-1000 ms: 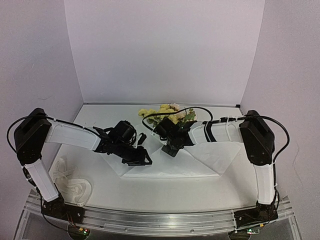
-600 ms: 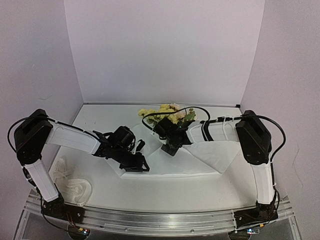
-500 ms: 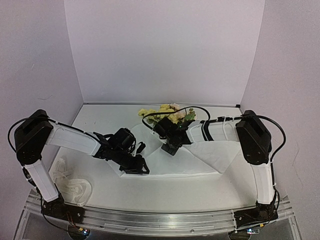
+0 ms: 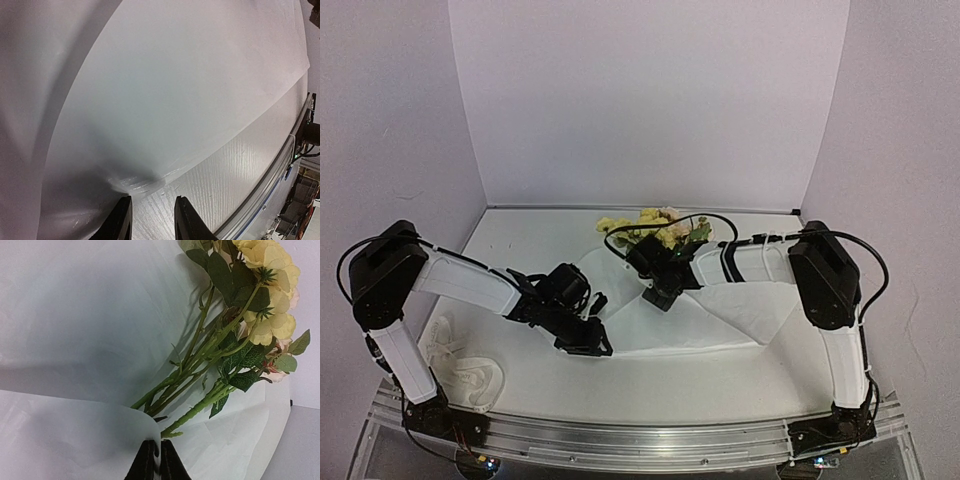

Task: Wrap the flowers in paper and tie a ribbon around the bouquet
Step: Fold the bottom corner of the flattened wrapping paper at the center of the board, then press the fold line of the 1/4-folded wrapping paper.

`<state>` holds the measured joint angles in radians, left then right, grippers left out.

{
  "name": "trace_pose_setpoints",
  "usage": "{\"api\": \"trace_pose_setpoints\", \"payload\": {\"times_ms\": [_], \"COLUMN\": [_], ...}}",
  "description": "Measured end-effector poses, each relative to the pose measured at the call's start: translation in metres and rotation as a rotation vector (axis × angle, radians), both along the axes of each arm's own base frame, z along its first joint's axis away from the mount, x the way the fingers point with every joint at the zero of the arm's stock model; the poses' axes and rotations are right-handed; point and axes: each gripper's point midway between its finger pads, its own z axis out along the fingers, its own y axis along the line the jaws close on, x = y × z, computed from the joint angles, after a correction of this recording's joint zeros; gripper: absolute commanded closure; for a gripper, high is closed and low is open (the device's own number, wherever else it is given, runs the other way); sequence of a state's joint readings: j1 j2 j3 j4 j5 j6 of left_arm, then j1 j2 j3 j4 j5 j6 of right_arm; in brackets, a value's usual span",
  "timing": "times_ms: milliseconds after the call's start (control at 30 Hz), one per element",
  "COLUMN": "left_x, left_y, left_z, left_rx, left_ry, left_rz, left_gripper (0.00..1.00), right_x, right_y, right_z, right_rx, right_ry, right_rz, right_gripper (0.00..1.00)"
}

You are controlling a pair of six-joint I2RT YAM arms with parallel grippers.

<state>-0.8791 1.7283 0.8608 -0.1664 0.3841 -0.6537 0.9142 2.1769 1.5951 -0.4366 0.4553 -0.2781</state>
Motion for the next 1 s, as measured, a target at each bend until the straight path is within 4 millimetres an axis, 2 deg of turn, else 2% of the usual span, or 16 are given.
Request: {"api": "trace_pose_setpoints", "payload": {"times_ms": [133,200,300,367,433,500,600,633,700,767,833,867,1000], "left_x": [-0.001,-0.001,-0.002,-0.002,-0.001,-0.002,-0.001,-0.001,-0.001,-0.001,-0.001,0.000,0.000], "left_y": [0.002,0.003,0.003,0.003,0.003,0.003,0.003,0.003,0.002,0.002,0.002,0.002,0.001], "left_z": [-0.004,-0.006,-0.007,-0.007,-0.007,-0.007,-0.007,-0.007,-0.008,-0.007,-0.008,-0.008,-0.008], "left_rx": [0.011,0.014,0.015,0.012,0.012,0.011,0.008,0.005,0.000,-0.002,-0.006,-0.008,-0.015], "left_ry": [0.005,0.007,0.008,0.007,0.007,0.008,0.010,0.010,0.012,0.012,0.010,0.009,0.010], "left_rz": [0.003,0.003,0.003,0.003,0.005,0.008,0.013,0.016,0.022,0.025,0.027,0.028,0.035], "left_gripper": [0.72,0.72,0.73,0.73,0.73,0.74,0.74,0.74,0.75,0.75,0.75,0.75,0.75], "right_x": [-0.001,-0.002,-0.005,-0.009,-0.015,-0.023,-0.039,-0.047,-0.064,-0.083,-0.103,-0.113,-0.147], "right_y": [0.000,-0.001,-0.003,-0.004,-0.007,-0.010,-0.018,-0.022,-0.031,-0.042,-0.049,-0.052,-0.056], "right_z": [0.000,-0.001,0.001,0.006,0.018,0.037,0.075,0.087,0.106,0.114,0.109,0.103,0.052], "right_rx": [0.014,0.019,0.042,0.061,0.085,0.134,0.252,0.296,0.383,0.459,0.529,0.555,0.624], "right_ry": [0.003,0.009,0.024,0.038,0.058,0.076,0.104,0.117,0.151,0.203,0.284,0.331,0.515], "right_rz": [-0.018,-0.026,-0.051,-0.065,-0.075,-0.104,-0.164,-0.184,-0.228,-0.277,-0.347,-0.385,-0.564], "right_gripper": [0.67,0.48,0.27,0.18,0.15,0.17,0.29,0.34,0.53,0.68,0.81,0.84,0.89]}}
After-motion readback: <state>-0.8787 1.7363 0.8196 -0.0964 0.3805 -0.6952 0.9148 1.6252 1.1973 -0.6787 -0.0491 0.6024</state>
